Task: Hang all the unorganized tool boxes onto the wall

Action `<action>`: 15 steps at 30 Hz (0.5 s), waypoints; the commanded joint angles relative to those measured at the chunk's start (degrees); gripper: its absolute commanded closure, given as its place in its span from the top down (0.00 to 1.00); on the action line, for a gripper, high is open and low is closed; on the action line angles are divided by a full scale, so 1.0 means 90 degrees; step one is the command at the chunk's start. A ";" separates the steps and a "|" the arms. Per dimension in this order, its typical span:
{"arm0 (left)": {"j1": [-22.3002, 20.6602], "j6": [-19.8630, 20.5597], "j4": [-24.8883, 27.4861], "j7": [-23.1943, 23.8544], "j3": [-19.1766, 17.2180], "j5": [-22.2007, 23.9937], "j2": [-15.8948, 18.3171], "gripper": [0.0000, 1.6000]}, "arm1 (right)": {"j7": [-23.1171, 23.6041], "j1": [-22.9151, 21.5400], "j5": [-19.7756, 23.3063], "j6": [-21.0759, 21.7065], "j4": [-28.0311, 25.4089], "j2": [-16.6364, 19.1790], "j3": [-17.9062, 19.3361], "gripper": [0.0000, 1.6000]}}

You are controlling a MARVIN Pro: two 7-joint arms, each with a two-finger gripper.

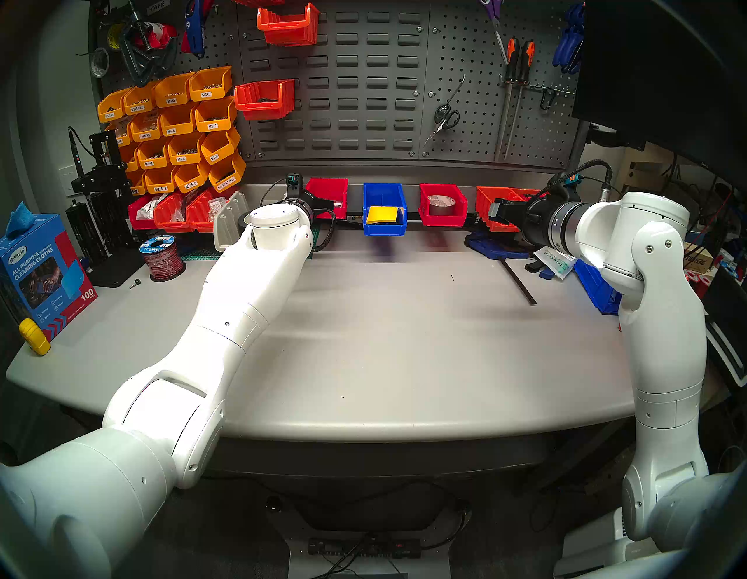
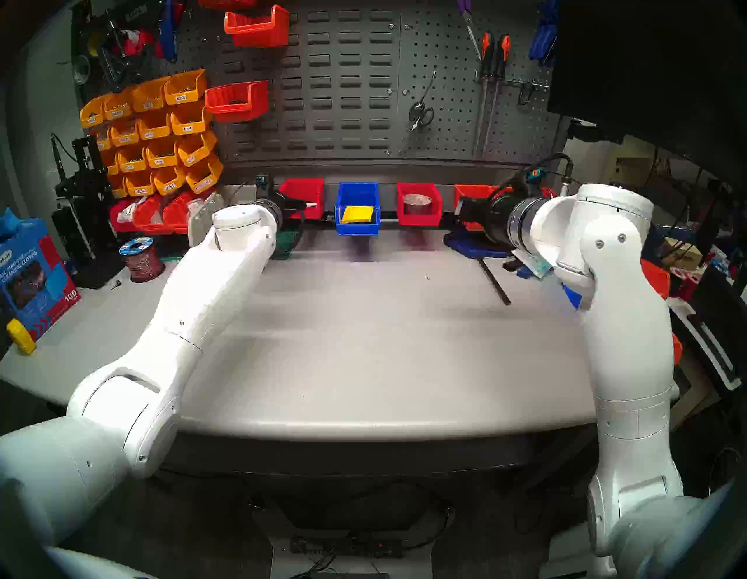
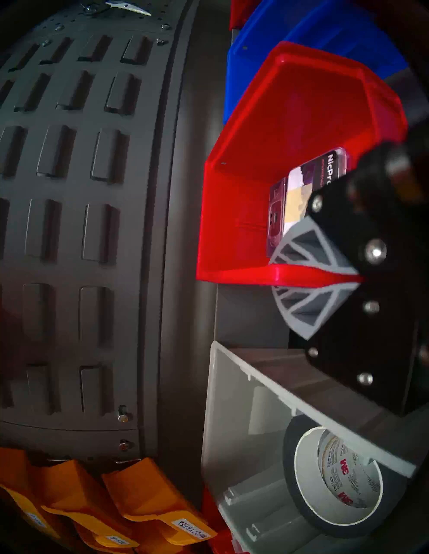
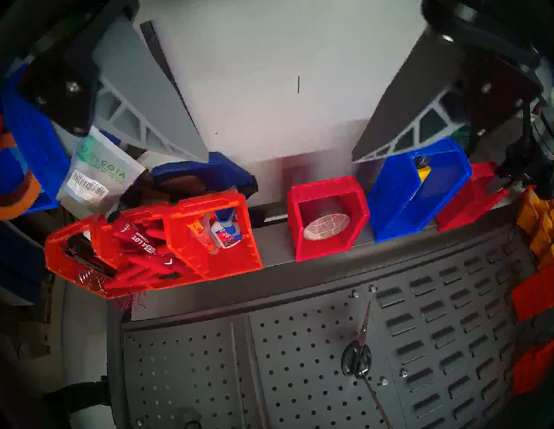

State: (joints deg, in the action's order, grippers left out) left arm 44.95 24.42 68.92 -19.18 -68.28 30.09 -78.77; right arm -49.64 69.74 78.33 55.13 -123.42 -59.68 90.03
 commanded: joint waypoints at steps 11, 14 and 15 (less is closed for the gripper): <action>-0.0146 0.0146 0.0160 -0.0137 -0.0075 0.0056 0.0026 0.00 | -0.0664 -0.0072 -0.0014 -0.0015 -0.0054 0.0012 0.0009 1.00; -0.0199 0.0195 0.0097 -0.0131 -0.0053 0.0075 0.0017 0.00 | -0.0710 -0.0079 0.0012 -0.0015 -0.0056 0.0010 0.0002 1.00; -0.0220 0.0228 0.0079 -0.0120 -0.0045 0.0084 0.0017 0.00 | -0.0627 -0.0067 -0.0036 -0.0015 -0.0052 0.0013 0.0014 1.00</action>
State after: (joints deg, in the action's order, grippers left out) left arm 45.09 26.33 70.06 -20.78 -68.69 31.01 -78.59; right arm -49.64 69.73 78.32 55.13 -123.42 -59.71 90.03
